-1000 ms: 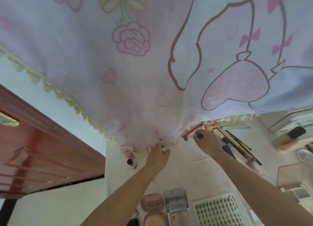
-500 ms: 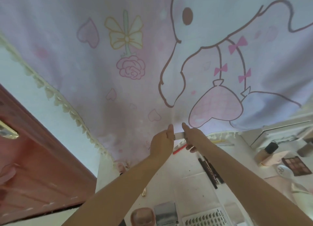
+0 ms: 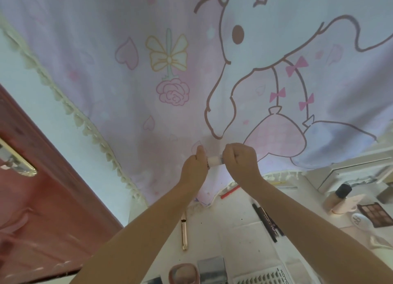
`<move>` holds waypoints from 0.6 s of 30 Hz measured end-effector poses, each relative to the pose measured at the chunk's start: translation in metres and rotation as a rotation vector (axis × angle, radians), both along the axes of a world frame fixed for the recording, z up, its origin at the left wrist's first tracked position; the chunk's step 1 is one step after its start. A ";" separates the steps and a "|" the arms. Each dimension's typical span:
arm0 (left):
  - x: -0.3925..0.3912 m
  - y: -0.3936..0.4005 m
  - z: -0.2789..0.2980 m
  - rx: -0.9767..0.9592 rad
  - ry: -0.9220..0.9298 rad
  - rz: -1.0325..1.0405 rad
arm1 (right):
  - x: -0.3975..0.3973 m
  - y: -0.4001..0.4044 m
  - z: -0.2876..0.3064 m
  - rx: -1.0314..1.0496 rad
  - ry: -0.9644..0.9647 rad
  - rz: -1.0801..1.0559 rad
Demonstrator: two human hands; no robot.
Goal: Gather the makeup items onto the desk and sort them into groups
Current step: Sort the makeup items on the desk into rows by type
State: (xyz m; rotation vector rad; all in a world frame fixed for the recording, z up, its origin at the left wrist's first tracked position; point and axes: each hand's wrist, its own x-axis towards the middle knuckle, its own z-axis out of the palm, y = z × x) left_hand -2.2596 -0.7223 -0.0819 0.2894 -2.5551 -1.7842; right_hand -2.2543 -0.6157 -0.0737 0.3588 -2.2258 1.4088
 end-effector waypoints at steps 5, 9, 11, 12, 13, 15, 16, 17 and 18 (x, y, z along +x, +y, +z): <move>0.005 -0.010 0.011 0.167 -0.159 -0.091 | -0.006 0.014 -0.004 0.198 -0.059 0.153; 0.005 -0.019 0.015 0.005 -0.075 -0.211 | -0.008 0.026 -0.002 0.111 -0.481 0.357; 0.008 -0.024 0.017 -0.036 -0.053 -0.305 | -0.009 0.031 0.003 0.094 -0.533 0.406; 0.009 -0.027 0.019 -0.045 -0.040 -0.339 | -0.010 0.034 0.006 0.064 -0.555 0.430; 0.010 -0.031 0.020 -0.040 -0.030 -0.362 | -0.012 0.037 0.008 0.043 -0.568 0.446; 0.010 -0.036 0.021 -0.027 -0.019 -0.389 | -0.015 0.041 0.013 0.027 -0.601 0.466; 0.011 -0.038 0.022 -0.027 -0.019 -0.402 | -0.017 0.041 0.014 0.017 -0.625 0.478; 0.012 -0.040 0.022 -0.027 -0.026 -0.417 | -0.018 0.041 0.015 0.013 -0.640 0.491; 0.012 -0.040 0.022 -0.023 -0.033 -0.432 | -0.017 0.041 0.016 0.023 -0.638 0.504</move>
